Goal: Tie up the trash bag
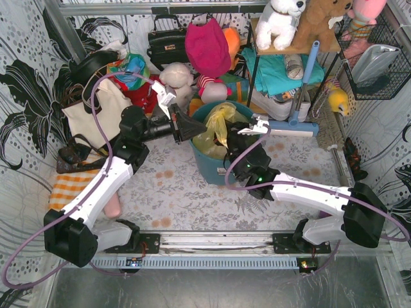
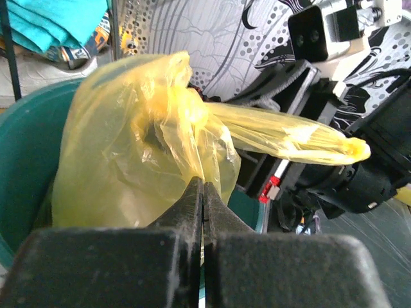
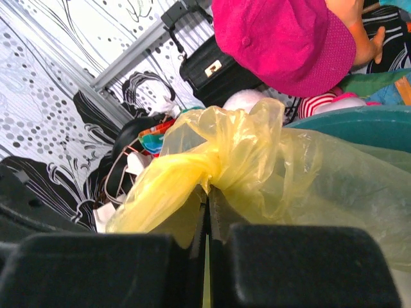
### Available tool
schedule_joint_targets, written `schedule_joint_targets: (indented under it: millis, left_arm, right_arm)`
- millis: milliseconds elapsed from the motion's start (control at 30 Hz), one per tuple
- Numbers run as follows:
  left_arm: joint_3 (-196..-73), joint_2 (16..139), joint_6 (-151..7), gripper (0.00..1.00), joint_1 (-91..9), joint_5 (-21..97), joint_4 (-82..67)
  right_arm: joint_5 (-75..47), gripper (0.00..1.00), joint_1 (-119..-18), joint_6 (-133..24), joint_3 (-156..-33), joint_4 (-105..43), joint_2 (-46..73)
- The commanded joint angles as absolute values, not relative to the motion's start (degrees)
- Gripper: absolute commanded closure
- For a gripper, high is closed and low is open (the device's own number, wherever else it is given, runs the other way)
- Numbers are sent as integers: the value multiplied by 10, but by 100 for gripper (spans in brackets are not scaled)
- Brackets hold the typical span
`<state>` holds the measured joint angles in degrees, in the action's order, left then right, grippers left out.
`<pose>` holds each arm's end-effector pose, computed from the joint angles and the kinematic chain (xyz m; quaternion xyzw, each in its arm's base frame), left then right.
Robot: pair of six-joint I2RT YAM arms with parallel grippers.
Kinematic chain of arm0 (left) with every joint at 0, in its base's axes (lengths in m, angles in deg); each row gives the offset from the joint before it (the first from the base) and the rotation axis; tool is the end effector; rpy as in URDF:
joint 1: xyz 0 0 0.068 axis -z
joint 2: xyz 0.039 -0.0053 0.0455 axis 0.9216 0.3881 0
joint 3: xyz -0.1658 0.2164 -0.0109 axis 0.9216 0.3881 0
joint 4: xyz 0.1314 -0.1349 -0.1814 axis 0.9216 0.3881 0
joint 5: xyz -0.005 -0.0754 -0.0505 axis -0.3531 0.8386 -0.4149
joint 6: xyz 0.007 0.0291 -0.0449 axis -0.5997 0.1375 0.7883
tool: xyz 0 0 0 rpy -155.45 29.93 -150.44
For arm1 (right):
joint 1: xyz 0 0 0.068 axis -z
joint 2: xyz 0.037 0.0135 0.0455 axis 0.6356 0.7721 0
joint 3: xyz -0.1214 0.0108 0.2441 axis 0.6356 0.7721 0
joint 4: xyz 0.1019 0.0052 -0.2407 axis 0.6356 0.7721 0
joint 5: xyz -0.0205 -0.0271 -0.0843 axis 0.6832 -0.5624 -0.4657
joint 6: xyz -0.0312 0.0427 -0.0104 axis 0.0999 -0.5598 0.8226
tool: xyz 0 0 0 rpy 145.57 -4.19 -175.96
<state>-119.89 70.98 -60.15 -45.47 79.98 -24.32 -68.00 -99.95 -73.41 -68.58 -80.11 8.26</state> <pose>0.2423 -0.1258 0.3852 0.3103 0.6004 -0.5180 0.5244 0.1667 0.2421 0.3538 0.1609 0.5841 0.3640 0.7074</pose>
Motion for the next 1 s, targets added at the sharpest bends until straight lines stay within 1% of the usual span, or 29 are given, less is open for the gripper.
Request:
schedule_joint_targets:
  millis: [0, 133, 367, 600, 733, 900, 967]
  left_arm:
    - [-1189, 694, -585, 100, -452, 838, -254]
    - [-1191, 689, -589, 100, -440, 853, -232]
    - [-1195, 693, -615, 100, -410, 842, -177]
    - [-1197, 697, -631, 100, -401, 823, -148]
    - [-1203, 689, -643, 100, -401, 788, -136]
    - [-1207, 676, -640, 98, -401, 757, -165]
    - [-1214, 670, -642, 94, -401, 737, -166]
  right_arm:
    - [-660, 100, -986, -714, -668, -895, 92]
    - [-654, 100, -981, -697, -650, -940, 90]
    - [-626, 100, -974, -701, -619, -981, 72]
    - [-602, 100, -973, -707, -594, -987, 40]
    - [-584, 100, -973, -722, -578, -958, 9]
    - [-542, 100, -974, -753, -568, -902, -27]
    - [-525, 100, -973, -766, -570, -862, -45]
